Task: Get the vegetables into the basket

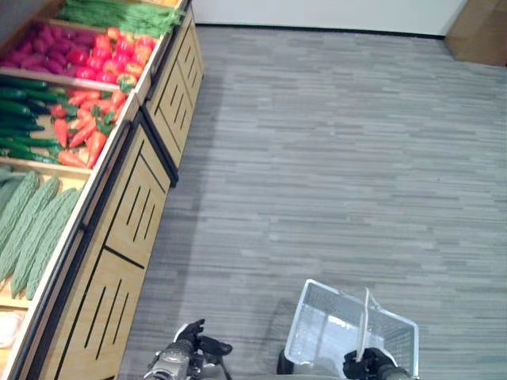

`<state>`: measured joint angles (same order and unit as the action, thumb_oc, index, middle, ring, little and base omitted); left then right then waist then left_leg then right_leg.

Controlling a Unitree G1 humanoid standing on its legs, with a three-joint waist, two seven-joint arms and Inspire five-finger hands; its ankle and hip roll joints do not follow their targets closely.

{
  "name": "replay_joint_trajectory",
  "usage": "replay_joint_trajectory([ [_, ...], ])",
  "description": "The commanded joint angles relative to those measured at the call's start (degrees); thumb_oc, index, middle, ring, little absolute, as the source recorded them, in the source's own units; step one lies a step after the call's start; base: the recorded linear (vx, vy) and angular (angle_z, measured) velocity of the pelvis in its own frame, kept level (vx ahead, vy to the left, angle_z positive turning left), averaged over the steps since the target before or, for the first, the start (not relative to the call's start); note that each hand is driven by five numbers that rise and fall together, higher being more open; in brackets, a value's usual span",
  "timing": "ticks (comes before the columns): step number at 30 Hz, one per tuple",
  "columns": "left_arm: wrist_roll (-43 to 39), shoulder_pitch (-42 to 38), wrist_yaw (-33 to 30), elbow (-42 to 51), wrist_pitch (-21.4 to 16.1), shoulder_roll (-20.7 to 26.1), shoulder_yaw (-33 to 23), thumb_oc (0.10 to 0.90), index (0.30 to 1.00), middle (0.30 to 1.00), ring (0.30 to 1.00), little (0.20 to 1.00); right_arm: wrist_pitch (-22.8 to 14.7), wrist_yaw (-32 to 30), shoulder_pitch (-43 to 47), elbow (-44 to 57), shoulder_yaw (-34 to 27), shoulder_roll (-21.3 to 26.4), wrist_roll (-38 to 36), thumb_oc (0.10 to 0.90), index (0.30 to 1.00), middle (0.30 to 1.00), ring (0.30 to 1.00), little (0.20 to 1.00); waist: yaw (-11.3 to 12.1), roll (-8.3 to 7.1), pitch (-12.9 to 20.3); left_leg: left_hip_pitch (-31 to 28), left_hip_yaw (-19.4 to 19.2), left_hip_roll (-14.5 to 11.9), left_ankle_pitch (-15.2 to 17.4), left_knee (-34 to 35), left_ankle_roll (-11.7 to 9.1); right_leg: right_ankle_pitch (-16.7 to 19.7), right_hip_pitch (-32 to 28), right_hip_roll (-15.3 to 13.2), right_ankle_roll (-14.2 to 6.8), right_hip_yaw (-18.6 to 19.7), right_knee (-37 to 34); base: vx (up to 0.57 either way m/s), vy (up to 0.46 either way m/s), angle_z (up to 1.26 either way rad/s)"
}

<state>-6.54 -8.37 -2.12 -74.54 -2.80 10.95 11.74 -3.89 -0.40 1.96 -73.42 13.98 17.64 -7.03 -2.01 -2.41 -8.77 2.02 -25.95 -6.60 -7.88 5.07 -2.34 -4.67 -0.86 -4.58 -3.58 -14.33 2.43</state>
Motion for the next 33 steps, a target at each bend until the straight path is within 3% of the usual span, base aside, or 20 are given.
replay_joint_trajectory([
  [1, 1.7, -0.5, -0.89, 0.04, -0.84, 1.55, 1.01, 0.9, 1.0, 1.0, 1.0, 1.0, -0.35, 0.33, 1.19, 0.24, 2.93, 1.01, 3.24, 0.4, 0.3, 0.3, 0.3, 0.3, 2.56, -1.51, -2.49, -2.37, 0.46, -1.04, 5.17, -4.56, -4.02, 6.58, 2.17, -4.59, -5.89, 3.67, -1.23, -0.01, 0.115, 0.13],
  [7, 1.35, -0.85, -1.11, -0.12, -0.95, 2.58, 0.44, 0.9, 1.0, 1.0, 1.0, 1.0, -0.2, 0.45, 2.14, 0.52, 3.69, 0.19, 3.89, 0.4, 0.3, 0.3, 0.3, 0.3, 4.66, -3.55, -2.79, -1.63, 1.32, 0.98, 8.12, -6.28, -2.32, 8.78, 3.02, -6.64, -7.99, 4.5, -1.4, 0.0, 0.119, 0.07],
  [10, 1.63, -0.45, -1.09, -0.36, -0.93, 2.76, 0.29, 0.9, 1.0, 1.0, 1.0, 1.0, -0.06, 0.44, 2.08, 0.43, 3.61, 0.06, 4.02, 0.4, 0.3, 0.3, 0.3, 0.3, 5.14, -3.76, -2.61, -2.27, 2.06, 2.05, 8.59, -5.66, -1.43, 9.39, 3.18, -7.64, -8.65, 4.44, -0.03, 0.0, 0.174, 0.04],
  [15, 1.91, 0.12, -1.07, -0.47, -0.74, 3.16, 0.04, 0.9, 1.0, 1.0, 1.0, 1.0, -0.17, 0.96, 2.34, 1.34, 4.43, -0.21, 4.41, 0.4, 0.3, 0.3, 0.3, 0.3, 5.83, -2.61, -3.97, -5.72, 4.56, 3.84, 8.74, -2.95, 0.87, 12.98, 8.53, -8.89, -9.72, 6.28, 15.15, 0.02, 0.166, 0.2],
  [16, 1.59, -0.13, -1.01, -0.46, -0.73, 3.26, 0.21, 0.9, 1.0, 1.0, 1.0, 1.0, -0.38, 1.03, 2.7, 1.62, 4.66, -0.26, 3.97, 0.4, 0.3, 0.3, 0.3, 0.3, 4.86, -1.63, -4.7, -6.91, 6.96, 3.96, 8.45, -1.86, 1.07, 12.14, 11.1, -5.64, -9.14, 10.28, 17.63, 0.07, 0.1, 0.21],
  [17, 1.59, -0.13, -1.01, -0.46, -0.73, 3.24, 0.19, 0.9, 1.0, 1.0, 1.0, 1.0, -0.39, 1.03, 2.71, 1.6, 4.68, -0.23, 3.96, 0.4, 0.3, 0.3, 0.3, 0.3, 4.83, -1.62, -4.73, -7.01, 6.98, 3.98, 8.48, -1.79, 1.05, 11.96, 11.12, -5.66, -9.14, 10.28, 17.84, 0.1, 0.084, 0.77],
  [18, 1.48, -0.17, -1.0, -0.43, -0.82, 3.29, 0.35, 0.9, 1.0, 1.0, 1.0, 1.0, -0.48, 1.12, 2.72, 1.72, 4.9, -0.19, 3.75, 0.4, 0.3, 0.3, 0.3, 0.3, 4.27, -1.36, -4.9, -7.8, 8.23, 4.25, 8.42, -1.22, 0.97, 10.77, 11.91, -3.87, -8.57, 12.56, 16.98, 0.09, 0.019, 1.38],
  [19, 1.5, -0.21, -0.96, -0.35, -0.94, 3.36, 0.48, 0.9, 1.0, 1.0, 1.0, 1.0, -0.59, 1.12, 2.64, 1.63, 4.92, -0.19, 3.33, 0.4, 0.3, 0.3, 0.3, 0.3, 3.87, -1.27, -5.05, -8.19, 9.4, 4.39, 8.48, -1.06, 0.89, 9.75, 12.19, -2.78, -8.04, 14.04, 15.34, 0.2, -0.028, 1.36],
  [20, 1.11, -0.81, -0.8, -0.38, -1.18, 3.41, 1.05, 0.9, 1.0, 1.0, 1.0, 1.0, -0.89, 1.09, 2.3, 1.41, 4.94, -0.15, 1.69, 0.4, 0.3, 0.3, 0.3, 0.3, 2.75, -1.5, -5.43, -8.59, 13.59, 5.34, 8.8, -1.05, 0.81, 8.34, 12.56, -0.1, -7.23, 18.86, 9.81, 0.23, -0.074, 1.27],
  [21, 1.03, -1.39, -0.77, -0.7, -1.45, 3.4, 1.26, 0.9, 1.0, 1.0, 1.0, 1.0, -1.05, 1.14, 2.32, 1.02, 4.79, 0.05, 0.7, 0.4, 0.3, 0.3, 0.3, 0.3, 1.46, -1.53, -5.63, -8.81, 16.43, 5.98, 9.15, -0.92, 0.81, 8.67, 13.15, 1.83, -7.01, 23.04, 6.94, 0.25, -0.099, 1.51],
  [22, 0.88, -1.6, -0.73, -0.8, -1.58, 3.38, 1.4, 0.9, 1.0, 1.0, 1.0, 1.0, -1.11, 1.27, 2.14, 0.74, 4.65, 0.2, 0.51, 0.4, 0.3, 0.3, 0.3, 0.3, 0.81, -1.57, -5.6, -9.13, 18.16, 6.27, 9.39, -0.67, 0.76, 9.27, 14.11, 2.79, -7.14, 24.84, 5.74, 0.24, -0.161, 1.97],
  [23, 1.09, -1.54, -0.54, -1.27, -1.5, 3.09, 1.69, 0.9, 1.0, 1.0, 1.0, 1.0, -0.88, 1.49, 1.29, 0.21, 4.27, 0.28, 0.62, 0.4, 0.3, 0.3, 0.3, 0.3, 0.36, -2.13, -4.97, -9.39, 20.93, 6.63, 9.77, -0.67, 0.55, 9.74, 12.68, 2.15, -6.87, 24.22, 4.12, 0.16, -0.136, 2.12],
  [30, -0.46, -0.83, -0.61, -2.12, -1.1, 1.38, 1.57, 0.9, 1.0, 1.0, 1.0, 1.0, -1.16, 1.1, 1.14, -0.53, 3.88, 1.27, 0.85, 0.4, 0.3, 0.3, 0.3, 0.3, 0.82, -0.54, -2.88, -8.31, 25.34, 3.34, 7.76, -0.62, -1.89, 6.15, 9.38, 2.91, -3.61, 18.33, 4.8, 0.09, -0.197, 1.08],
  [33, -1.24, -0.88, -0.63, -1.9, -1.15, 0.95, 1.31, 0.9, 1.0, 1.0, 1.0, 1.0, -1.07, 1.15, 0.74, -0.64, 4.12, 1.55, 1.39, 0.4, 0.3, 0.3, 0.3, 0.3, 0.83, -0.39, -2.98, -7.68, 26.32, 2.75, 7.38, -1.43, -2.45, 5.39, 8.63, 2.73, -3.16, 16.4, 4.91, 0.04, -0.138, 0.34],
])
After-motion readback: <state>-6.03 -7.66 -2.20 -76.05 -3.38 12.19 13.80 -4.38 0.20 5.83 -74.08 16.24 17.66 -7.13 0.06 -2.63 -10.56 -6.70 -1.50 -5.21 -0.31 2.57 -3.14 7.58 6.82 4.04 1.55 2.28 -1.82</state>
